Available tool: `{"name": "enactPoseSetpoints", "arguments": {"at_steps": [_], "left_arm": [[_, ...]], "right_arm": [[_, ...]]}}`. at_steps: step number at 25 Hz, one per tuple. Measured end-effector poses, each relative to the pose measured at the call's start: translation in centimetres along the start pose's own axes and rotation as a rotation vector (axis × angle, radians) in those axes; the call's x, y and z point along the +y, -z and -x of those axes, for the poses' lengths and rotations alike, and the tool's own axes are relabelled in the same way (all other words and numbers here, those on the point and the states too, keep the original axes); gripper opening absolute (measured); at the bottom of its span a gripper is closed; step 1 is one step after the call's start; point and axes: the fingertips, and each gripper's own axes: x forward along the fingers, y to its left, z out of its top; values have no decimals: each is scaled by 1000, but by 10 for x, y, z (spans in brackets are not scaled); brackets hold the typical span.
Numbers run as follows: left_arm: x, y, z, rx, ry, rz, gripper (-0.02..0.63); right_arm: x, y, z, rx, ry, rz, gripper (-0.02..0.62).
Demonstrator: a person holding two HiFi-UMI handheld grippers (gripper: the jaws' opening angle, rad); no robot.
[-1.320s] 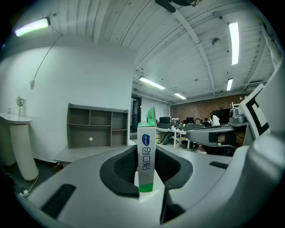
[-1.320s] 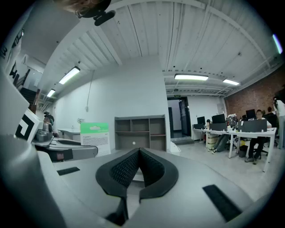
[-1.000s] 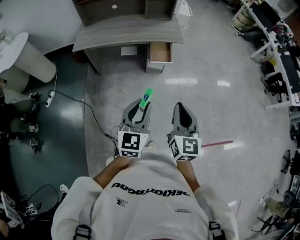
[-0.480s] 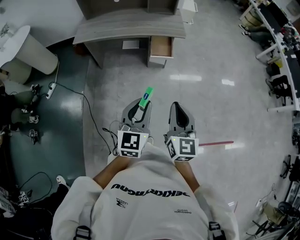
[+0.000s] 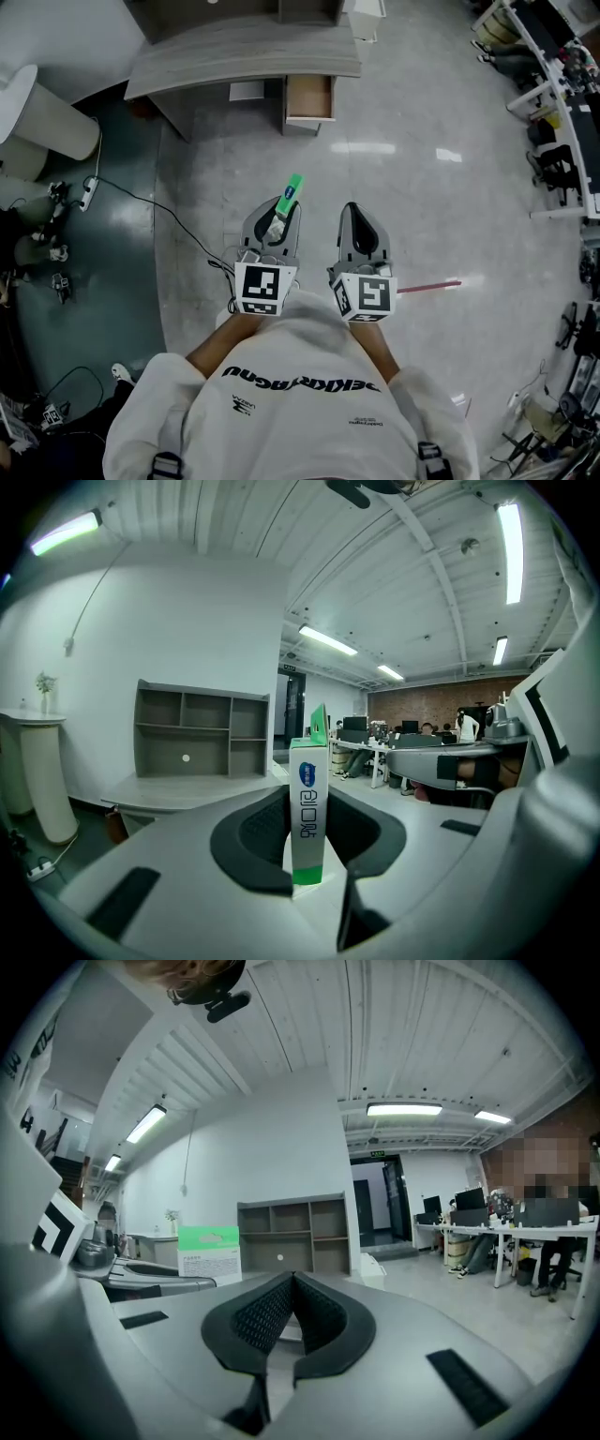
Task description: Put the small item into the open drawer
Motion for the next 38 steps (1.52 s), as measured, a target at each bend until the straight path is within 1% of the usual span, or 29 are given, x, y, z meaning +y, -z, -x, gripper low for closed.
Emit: {"name": "enactPoseSetpoints", "arguments": {"at_steps": [6,12,19,24,29,34,38], "left_arm": [[27,-16,-66,-15,14,21,94],[69,-35,-133,5,23,27,94],[111,-44,-204,24,44,31,94],[141,-39,-244,53,62,54,94],[153,-32,-271,76,78,94,94],[161,-11,-291,125,68,126,94],[158,9,-312,175,44,151,94]], "right_arm": [[-25,-9,-67,19,-4,14,32],[-48,-30,-142,27,10,11,32],[-67,-36,-224,42,10,4,32],[-73,-33,-274,53,8,-2,32],[-82,-24,-304,80,11,-11,32],[-92,-11,-324,121,-2,-17,32],[-108,1,-342,152,-29,-23,32]]}}
